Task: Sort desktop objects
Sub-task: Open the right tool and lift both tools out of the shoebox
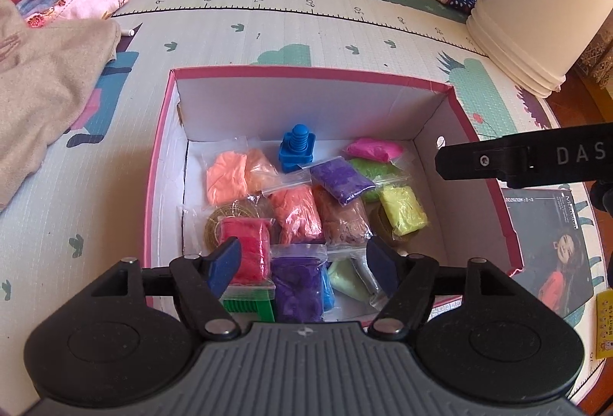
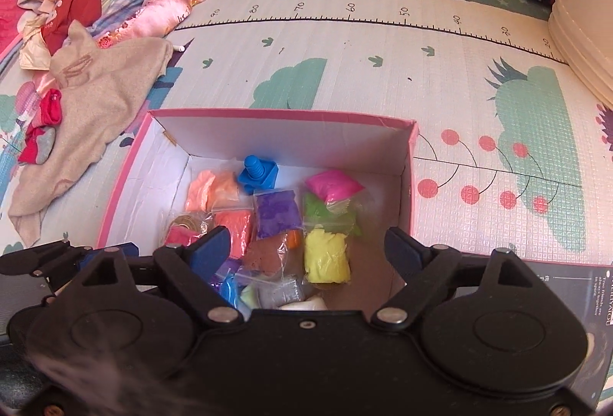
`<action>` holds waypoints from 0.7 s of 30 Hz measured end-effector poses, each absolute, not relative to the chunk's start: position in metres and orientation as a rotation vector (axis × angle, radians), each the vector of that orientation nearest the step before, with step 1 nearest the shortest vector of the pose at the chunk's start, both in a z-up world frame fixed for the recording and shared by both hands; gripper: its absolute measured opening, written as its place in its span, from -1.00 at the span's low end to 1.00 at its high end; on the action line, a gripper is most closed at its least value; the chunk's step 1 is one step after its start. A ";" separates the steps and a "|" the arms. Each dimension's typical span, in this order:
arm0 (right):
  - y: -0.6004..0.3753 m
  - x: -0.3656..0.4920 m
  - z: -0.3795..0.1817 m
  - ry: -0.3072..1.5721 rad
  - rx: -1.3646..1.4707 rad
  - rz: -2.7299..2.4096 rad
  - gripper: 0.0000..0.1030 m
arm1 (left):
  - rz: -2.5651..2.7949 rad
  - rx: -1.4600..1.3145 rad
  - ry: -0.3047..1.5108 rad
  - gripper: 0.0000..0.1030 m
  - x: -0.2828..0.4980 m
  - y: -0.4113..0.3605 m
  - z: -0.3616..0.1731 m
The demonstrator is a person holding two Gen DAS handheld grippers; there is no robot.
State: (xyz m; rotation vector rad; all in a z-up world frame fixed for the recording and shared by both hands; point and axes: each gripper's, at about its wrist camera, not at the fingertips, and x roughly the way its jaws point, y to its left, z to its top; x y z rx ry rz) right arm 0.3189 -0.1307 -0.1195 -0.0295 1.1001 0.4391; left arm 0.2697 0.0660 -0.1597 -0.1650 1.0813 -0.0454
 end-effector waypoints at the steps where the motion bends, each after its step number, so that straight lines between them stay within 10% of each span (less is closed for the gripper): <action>1: -0.134 0.315 -0.115 1.095 -0.027 0.433 0.69 | -0.049 -0.161 1.079 0.39 0.269 0.065 -0.157; 21: -0.204 0.230 -0.070 1.108 0.076 0.385 0.93 | -0.102 -0.133 1.041 0.59 0.219 0.047 -0.093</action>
